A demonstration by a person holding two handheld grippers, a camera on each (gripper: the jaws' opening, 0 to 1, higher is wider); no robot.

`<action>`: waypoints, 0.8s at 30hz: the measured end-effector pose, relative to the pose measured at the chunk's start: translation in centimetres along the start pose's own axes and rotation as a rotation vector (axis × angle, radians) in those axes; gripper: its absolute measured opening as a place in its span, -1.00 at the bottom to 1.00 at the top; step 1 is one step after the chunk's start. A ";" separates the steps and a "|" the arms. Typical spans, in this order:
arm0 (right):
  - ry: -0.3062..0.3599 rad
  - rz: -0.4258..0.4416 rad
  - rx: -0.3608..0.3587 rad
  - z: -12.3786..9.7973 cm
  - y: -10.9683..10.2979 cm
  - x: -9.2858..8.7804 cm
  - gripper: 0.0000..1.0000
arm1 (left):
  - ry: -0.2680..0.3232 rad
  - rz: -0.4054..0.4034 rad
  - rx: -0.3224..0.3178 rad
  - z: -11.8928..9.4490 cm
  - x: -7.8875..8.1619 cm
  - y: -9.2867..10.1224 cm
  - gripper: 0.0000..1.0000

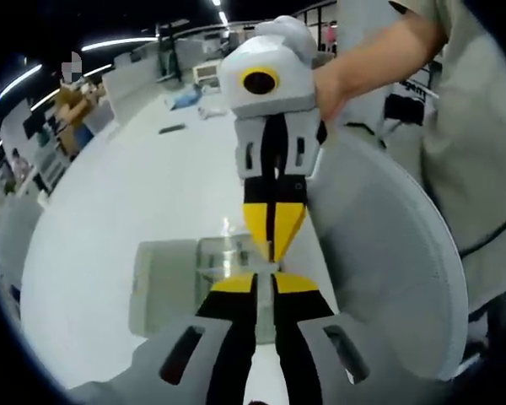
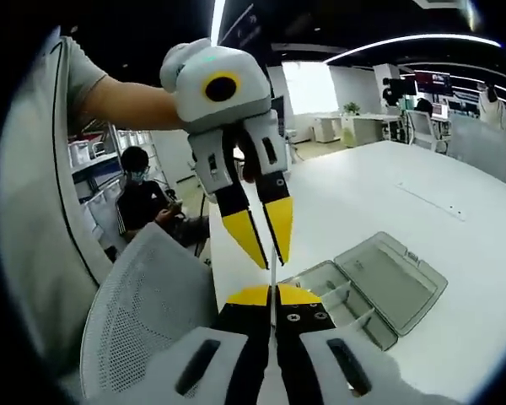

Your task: Insert the divider into the dual guide fixture by aligning both edges with the guide slots and pushing it downward to the bottom, including one-sided entry, uneven engagement, binding, and posture correction.

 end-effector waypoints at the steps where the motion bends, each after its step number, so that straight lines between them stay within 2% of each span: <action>1: 0.001 -0.008 -0.002 0.0 0.0 0.0 -1.00 | -0.002 -0.003 -0.005 0.0 0.1 0.0 -0.92; 13: 0.000 -0.080 0.004 -0.2 -0.3 0.0 -1.00 | -0.019 -0.049 -0.077 0.3 0.3 0.1 -0.98; 24: 0.003 -0.111 0.011 0.0 -0.4 0.0 -1.00 | -0.047 -0.097 -0.133 0.3 0.3 0.2 -1.00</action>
Point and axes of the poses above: the point that each gripper's makers call its tool centre point, and the gripper's own axes: z roughly forward along the fingers, y roughly to its right, x roughly out of its top, the point moved 6 cm from there along -z, roughly backward along the fingers, and after that the axes turned 11 degrees about -y, right-handed, at the moved point
